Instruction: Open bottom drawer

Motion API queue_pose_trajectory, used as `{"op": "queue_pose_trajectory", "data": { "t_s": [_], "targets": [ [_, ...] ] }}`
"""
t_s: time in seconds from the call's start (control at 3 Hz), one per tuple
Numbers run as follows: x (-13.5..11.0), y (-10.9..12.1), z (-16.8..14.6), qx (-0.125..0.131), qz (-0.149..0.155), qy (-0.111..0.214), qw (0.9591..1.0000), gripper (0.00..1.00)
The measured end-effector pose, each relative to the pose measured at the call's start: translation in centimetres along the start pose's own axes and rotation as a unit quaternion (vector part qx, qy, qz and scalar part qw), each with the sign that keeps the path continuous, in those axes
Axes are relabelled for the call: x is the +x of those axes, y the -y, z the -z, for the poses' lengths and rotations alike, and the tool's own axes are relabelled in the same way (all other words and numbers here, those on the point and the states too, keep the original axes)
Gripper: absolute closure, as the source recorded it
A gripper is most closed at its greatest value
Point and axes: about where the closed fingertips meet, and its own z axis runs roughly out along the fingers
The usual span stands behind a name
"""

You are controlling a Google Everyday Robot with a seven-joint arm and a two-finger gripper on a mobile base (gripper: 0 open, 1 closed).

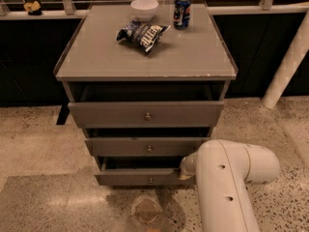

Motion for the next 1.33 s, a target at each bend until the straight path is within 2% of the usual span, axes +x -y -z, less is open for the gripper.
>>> {"op": "queue_pose_trajectory", "data": {
  "t_s": [0.67,1.0,1.33],
  "targets": [
    [0.7,-1.7,-0.5,-0.009,0.000,-0.009,0.9999,1.00],
    [0.5,-1.7,-0.5,-0.009,0.000,-0.009,0.9999,1.00],
    [0.6,-2.7,-0.7,-0.019,-0.007,-0.012,0.9997,1.00]
  ]
}}
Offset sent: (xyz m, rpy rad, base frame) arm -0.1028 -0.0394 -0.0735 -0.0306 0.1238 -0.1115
